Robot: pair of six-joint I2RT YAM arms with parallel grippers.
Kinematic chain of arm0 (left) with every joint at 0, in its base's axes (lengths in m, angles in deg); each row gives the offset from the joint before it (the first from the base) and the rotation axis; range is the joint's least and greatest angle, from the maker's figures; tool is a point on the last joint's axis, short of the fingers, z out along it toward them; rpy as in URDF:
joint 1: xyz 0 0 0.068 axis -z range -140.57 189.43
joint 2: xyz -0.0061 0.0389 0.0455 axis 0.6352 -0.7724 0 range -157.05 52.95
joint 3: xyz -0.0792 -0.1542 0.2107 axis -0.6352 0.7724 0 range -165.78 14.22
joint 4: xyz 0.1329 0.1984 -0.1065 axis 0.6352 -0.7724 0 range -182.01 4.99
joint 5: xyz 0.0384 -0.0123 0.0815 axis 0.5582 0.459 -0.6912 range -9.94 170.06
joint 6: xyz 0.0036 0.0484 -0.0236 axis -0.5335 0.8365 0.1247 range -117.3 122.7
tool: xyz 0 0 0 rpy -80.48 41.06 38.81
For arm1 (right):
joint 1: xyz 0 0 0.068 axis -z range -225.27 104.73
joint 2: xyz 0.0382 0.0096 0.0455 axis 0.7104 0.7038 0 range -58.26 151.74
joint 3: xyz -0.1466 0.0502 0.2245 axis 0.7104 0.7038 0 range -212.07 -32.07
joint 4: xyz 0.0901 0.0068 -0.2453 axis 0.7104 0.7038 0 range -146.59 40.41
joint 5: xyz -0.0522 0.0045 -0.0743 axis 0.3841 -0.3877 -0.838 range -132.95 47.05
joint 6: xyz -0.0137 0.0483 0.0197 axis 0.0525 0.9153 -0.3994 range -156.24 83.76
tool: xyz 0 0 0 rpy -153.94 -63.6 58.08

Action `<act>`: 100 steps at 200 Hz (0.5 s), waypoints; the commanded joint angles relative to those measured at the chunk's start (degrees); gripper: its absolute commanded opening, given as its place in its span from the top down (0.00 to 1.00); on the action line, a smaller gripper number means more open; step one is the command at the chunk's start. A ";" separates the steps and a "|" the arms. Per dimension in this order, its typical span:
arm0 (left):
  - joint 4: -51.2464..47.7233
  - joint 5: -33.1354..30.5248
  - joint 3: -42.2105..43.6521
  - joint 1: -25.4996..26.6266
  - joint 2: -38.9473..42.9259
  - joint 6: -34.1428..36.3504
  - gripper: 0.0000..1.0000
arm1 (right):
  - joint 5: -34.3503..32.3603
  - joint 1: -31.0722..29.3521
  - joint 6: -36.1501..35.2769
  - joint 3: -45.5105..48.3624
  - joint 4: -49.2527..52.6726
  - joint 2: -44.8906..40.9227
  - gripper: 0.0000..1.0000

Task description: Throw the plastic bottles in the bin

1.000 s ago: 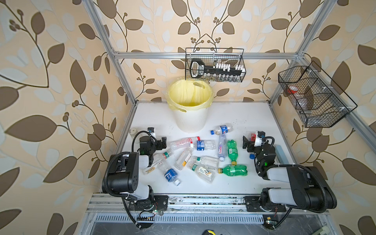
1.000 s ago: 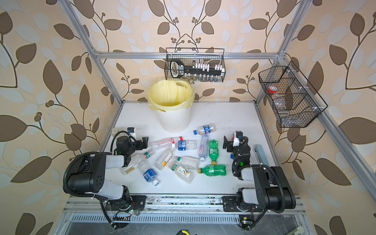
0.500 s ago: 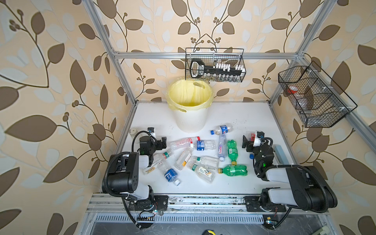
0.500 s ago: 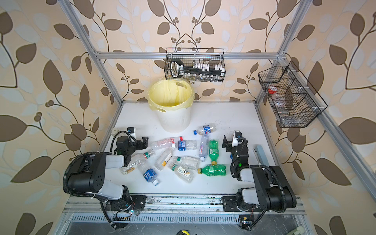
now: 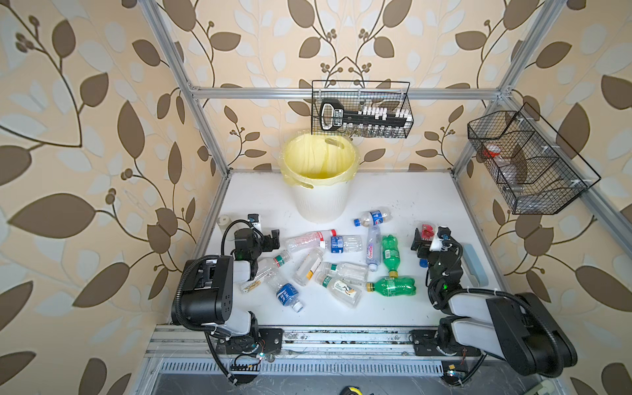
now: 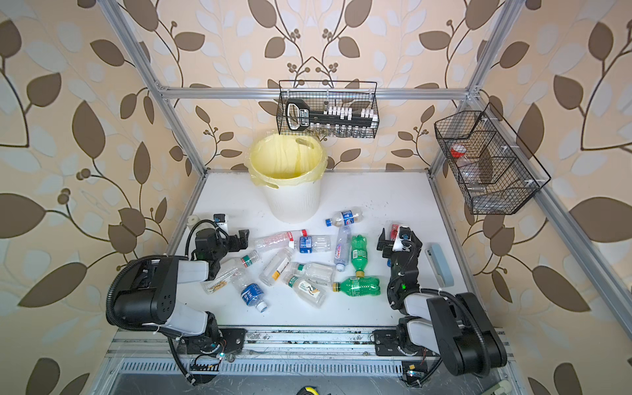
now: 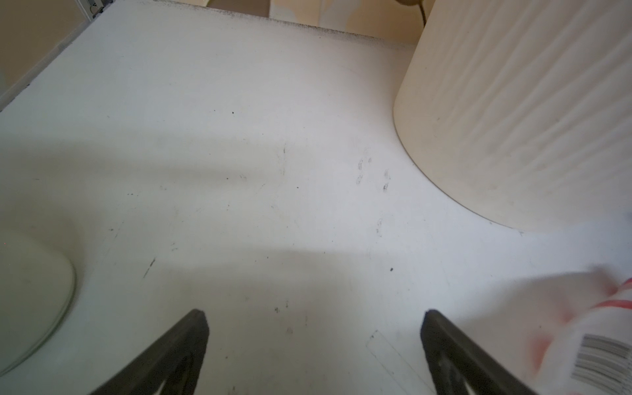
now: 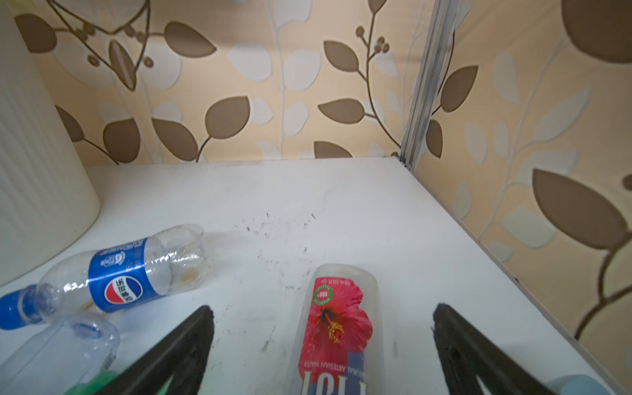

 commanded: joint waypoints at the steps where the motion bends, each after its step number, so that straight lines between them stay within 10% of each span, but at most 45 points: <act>1: 3.75 -0.48 0.42 -0.28 1.15 -0.38 0.01 | -2.71 -0.04 0.10 -1.74 4.75 -1.74 0.00; 76: -14.29 -1.82 -3.75 -0.46 13.21 -1.39 0.01 | -5.31 -2.25 -0.84 -2.98 12.74 -12.39 0.00; 100: -20.86 -1.55 -6.85 -0.93 16.97 -0.06 0.01 | -1.51 0.23 6.57 -8.60 29.83 -19.72 0.00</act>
